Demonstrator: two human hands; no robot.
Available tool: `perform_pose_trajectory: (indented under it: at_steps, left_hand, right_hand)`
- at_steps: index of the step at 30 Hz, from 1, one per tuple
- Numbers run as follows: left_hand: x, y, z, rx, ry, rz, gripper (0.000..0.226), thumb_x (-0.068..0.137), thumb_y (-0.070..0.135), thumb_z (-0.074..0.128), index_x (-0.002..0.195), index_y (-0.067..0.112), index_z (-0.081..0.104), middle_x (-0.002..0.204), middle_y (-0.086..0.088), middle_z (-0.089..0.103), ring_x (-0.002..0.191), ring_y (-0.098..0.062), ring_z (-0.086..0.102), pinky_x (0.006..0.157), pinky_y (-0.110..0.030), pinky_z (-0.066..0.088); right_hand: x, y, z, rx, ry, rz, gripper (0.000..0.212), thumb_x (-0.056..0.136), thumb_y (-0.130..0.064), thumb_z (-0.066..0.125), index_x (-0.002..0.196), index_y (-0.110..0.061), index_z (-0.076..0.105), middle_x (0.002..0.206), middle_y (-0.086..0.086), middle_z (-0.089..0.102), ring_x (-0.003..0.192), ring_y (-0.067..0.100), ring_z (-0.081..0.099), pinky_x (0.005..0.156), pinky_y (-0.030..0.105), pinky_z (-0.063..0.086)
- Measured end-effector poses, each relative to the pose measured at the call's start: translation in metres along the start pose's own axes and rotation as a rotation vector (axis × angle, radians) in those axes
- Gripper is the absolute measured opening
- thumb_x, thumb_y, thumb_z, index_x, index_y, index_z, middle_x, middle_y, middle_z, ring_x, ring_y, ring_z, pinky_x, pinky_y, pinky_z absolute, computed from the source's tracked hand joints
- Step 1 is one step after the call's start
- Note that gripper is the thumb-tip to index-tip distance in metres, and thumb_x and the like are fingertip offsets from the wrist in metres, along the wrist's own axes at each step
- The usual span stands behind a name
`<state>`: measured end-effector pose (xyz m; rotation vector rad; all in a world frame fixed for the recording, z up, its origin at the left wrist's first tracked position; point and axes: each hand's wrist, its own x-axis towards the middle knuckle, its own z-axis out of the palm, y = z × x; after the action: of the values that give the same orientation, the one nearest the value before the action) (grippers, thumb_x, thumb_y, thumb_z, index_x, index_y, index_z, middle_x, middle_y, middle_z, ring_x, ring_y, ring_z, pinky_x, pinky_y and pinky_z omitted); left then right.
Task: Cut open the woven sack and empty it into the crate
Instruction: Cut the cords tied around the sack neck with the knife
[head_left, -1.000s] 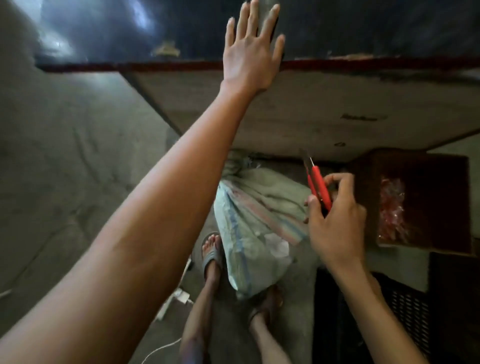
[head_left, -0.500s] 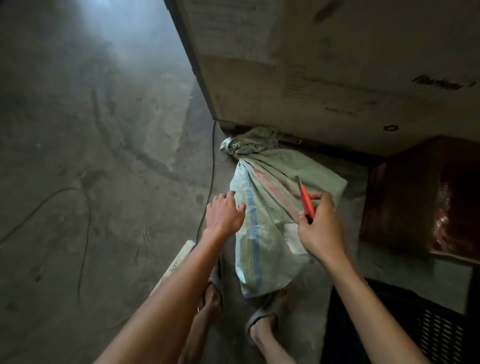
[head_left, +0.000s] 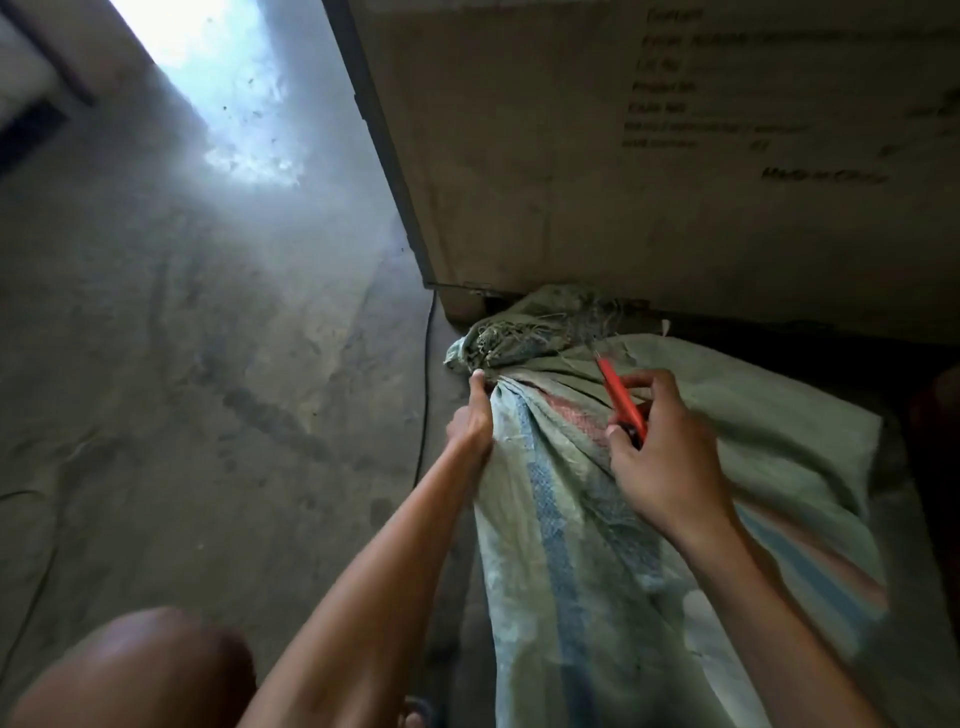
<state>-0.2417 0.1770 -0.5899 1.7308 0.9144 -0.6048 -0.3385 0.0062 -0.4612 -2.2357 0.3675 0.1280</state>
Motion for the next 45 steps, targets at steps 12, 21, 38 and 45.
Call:
perform_pose_trajectory:
  at_steps: [12,21,38,45]
  left_hand:
    - [-0.013,0.03,0.025,-0.657,-0.472,0.35,0.062,0.092,0.036,0.067,0.14,-0.001,0.055,0.135,-0.026,0.063,0.123,-0.041,0.062,0.109,-0.055,0.047]
    - [-0.219,0.096,0.008,-0.769,-0.784,0.796,0.06,0.104,0.011,0.033,0.064,0.014,0.078,0.065,-0.008,0.072,0.054,-0.01,0.07,0.052,-0.017,0.055]
    - [-0.252,0.092,0.024,-0.403,-0.566,0.852,0.048,0.085,0.041,0.075,0.11,-0.001,0.075,0.099,-0.018,0.08,0.093,-0.032,0.078,0.079,-0.036,0.061]
    - [-0.248,0.079,0.02,-0.417,-0.442,0.858,0.043,0.085,0.044,0.075,0.097,0.002,0.079,0.089,-0.013,0.081,0.082,-0.026,0.079,0.072,-0.032,0.063]
  right_hand:
    - [-0.019,0.023,-0.024,0.082,0.149,-0.184,0.038,0.092,-0.013,0.066,0.122,-0.029,0.049,0.103,0.002,0.068,0.081,0.013,0.067,0.054,0.014,0.044]
    - [-0.083,-0.039,-0.146,0.238,0.353,-0.477,0.039,0.09,-0.01,0.068,0.114,-0.037,0.055,0.096,-0.008,0.069,0.078,0.006,0.068,0.058,0.017,0.052]
    - [-0.12,0.022,-0.141,0.074,0.555,-0.589,0.04,0.083,-0.021,0.077,0.116,-0.036,0.059,0.101,-0.016,0.07,0.093,-0.002,0.067,0.078,0.01,0.052]
    - [-0.111,0.018,-0.124,-0.004,0.557,-0.675,0.022,0.095,-0.036,0.062,0.116,-0.035,0.06,0.105,-0.018,0.063,0.096,-0.007,0.06,0.078,0.009,0.047]
